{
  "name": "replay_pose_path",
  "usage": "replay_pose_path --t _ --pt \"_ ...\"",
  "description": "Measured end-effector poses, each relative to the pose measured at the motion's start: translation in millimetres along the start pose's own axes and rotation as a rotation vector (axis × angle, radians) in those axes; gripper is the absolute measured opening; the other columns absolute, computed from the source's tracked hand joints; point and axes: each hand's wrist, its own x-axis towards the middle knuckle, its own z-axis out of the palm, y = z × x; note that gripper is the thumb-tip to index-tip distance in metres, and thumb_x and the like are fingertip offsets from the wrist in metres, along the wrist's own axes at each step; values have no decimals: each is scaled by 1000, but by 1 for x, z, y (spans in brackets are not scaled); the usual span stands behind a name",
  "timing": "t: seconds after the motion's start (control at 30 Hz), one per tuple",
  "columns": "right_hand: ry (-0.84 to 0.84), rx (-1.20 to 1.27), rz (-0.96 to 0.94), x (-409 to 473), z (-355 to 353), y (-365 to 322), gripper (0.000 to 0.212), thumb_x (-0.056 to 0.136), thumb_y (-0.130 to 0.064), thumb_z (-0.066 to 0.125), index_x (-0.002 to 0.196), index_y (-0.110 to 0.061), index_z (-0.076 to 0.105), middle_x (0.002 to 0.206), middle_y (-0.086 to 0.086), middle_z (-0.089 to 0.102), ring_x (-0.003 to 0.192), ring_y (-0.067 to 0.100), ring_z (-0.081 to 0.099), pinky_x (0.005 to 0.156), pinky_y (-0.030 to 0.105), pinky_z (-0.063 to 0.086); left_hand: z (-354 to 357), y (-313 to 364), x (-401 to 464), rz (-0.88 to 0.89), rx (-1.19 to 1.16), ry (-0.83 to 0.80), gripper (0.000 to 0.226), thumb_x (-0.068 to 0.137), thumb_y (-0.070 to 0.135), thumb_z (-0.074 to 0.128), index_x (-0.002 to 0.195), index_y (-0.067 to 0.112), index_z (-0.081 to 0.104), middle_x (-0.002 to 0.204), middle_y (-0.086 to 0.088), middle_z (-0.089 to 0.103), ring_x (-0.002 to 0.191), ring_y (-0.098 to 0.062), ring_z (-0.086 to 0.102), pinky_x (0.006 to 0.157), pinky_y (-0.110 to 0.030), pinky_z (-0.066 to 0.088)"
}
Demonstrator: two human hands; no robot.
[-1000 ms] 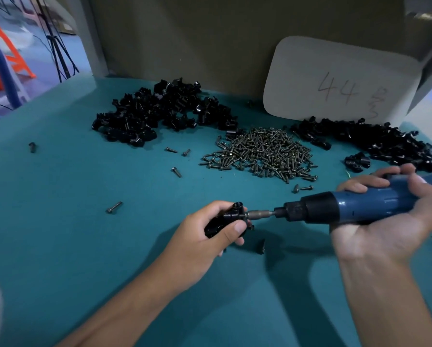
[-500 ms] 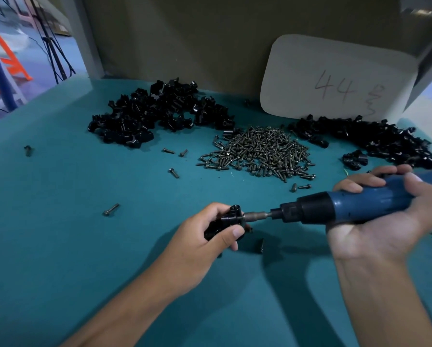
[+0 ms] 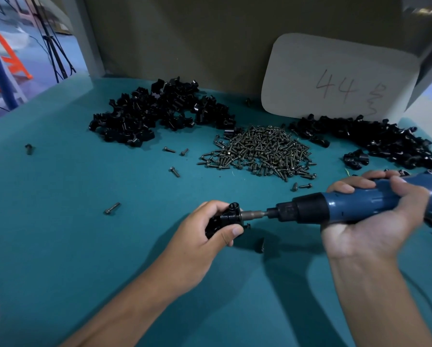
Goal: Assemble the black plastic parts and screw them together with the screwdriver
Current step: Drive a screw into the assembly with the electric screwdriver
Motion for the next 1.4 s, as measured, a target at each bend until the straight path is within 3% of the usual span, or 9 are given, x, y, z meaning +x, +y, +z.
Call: replay_pose_path --t 0.13,0.27,0.47,0.6,0.8,1.1,1.27,1.4 --pt "36 9 8 0 -1 1 3 89 -17 58 87 -20 57 78 -9 58 60 8 54 54 22 45 3 4 -2 -26 19 18 44 73 48 85 108 35 63 89 19 66 80 2 61 73 -14 46" --pt "58 0 11 0 0 2 4 89 -16 58 88 -19 57 78 -8 58 59 8 54 54 23 45 3 3 -3 -15 80 54 47 75 42 86 114 42 59 105 16 68 99 -2 64 88 -20 49" --pt "52 -24 18 1 -1 2 3 89 -17 57 88 -20 57 78 -9 59 59 9 53 54 22 44 2 3 -3 3 156 47 43 72 68 69 102 40 56 93 17 62 83 -3 58 71 -19 43" --pt "45 -32 23 1 -1 2 4 89 -16 57 88 -20 59 81 -8 59 60 8 53 53 22 45 3 1 -2 0 146 48 38 73 68 68 99 42 58 92 16 60 83 -4 59 71 -22 40" --pt "42 -40 27 2 -2 1 5 90 -17 56 89 -20 61 82 -9 59 60 8 53 53 22 44 3 -3 0 -70 52 50 46 64 66 74 105 55 56 107 11 63 100 -8 63 87 -26 46" --pt "28 -29 20 0 -1 2 4 90 -17 57 90 -21 57 81 -9 59 61 8 54 54 23 45 3 -2 0 -110 8 56 39 65 57 80 96 50 58 102 13 66 93 -5 63 80 -21 43" --pt "-18 -51 21 -1 -1 1 3 91 -19 56 90 -22 57 83 -10 58 62 7 53 56 23 44 3 -3 1 -117 -39 34 46 58 63 79 98 52 58 97 14 63 79 1 60 73 -17 44" --pt "-77 -58 25 -3 0 -1 5 91 -21 53 93 -23 57 85 -10 58 64 7 52 57 23 44 3 -4 3 -119 -55 11 45 58 60 80 97 55 59 98 12 65 80 0 63 74 -17 46"
